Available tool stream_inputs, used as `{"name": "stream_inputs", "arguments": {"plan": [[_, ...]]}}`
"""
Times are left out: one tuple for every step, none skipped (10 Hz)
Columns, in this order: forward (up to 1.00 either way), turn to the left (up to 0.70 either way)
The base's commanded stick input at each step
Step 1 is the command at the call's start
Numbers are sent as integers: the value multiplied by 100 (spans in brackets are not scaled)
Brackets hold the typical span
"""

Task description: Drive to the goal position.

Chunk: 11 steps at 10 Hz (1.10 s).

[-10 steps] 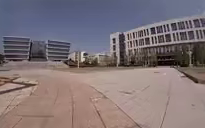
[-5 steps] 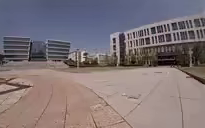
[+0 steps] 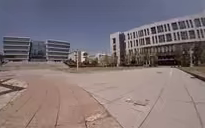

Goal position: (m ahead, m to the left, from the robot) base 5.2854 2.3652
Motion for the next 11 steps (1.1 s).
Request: {"name": "stream_inputs", "arguments": {"plan": [[70, 21], [70, 27], [70, 30], [70, 34], [70, 30], [70, 8], [70, 0], [70, 0], [70, 0], [70, 0], [70, 0]]}}
